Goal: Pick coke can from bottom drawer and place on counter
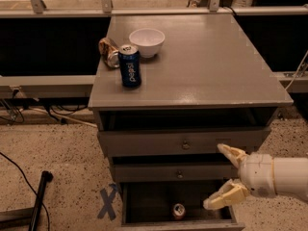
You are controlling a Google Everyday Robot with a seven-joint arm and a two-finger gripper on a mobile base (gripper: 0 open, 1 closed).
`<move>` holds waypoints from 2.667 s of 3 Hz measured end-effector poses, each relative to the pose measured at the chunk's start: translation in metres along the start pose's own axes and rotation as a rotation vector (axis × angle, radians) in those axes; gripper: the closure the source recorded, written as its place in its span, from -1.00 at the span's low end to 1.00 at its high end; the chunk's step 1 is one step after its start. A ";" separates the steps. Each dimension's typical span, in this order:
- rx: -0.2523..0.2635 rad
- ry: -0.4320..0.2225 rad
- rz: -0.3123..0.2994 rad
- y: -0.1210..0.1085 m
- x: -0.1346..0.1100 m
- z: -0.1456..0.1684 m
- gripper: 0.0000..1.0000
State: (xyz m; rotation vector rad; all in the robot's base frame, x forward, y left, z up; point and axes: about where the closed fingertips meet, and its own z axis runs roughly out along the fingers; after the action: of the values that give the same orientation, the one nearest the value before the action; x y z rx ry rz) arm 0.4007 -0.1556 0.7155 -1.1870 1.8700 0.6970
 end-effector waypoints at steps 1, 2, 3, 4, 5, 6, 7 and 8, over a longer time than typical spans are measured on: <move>0.090 -0.112 0.089 0.004 0.050 0.025 -1.00; 0.190 -0.136 0.054 0.006 0.103 0.043 -1.00; 0.187 -0.137 0.055 0.006 0.102 0.043 -1.00; 0.216 -0.126 0.060 -0.009 0.123 0.061 -1.00; 0.225 -0.092 0.015 -0.030 0.182 0.091 -1.00; 0.208 -0.087 -0.019 -0.039 0.233 0.113 -1.00; 0.163 -0.095 -0.042 -0.040 0.263 0.132 -1.00; 0.164 -0.098 -0.042 -0.041 0.264 0.134 -1.00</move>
Offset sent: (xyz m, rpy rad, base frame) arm -0.0288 -0.0269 -0.1672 0.0515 -0.1737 -0.2444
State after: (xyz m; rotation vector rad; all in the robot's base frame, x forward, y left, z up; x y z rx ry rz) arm 0.4183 -0.1930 0.4196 -1.0651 1.7798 0.5575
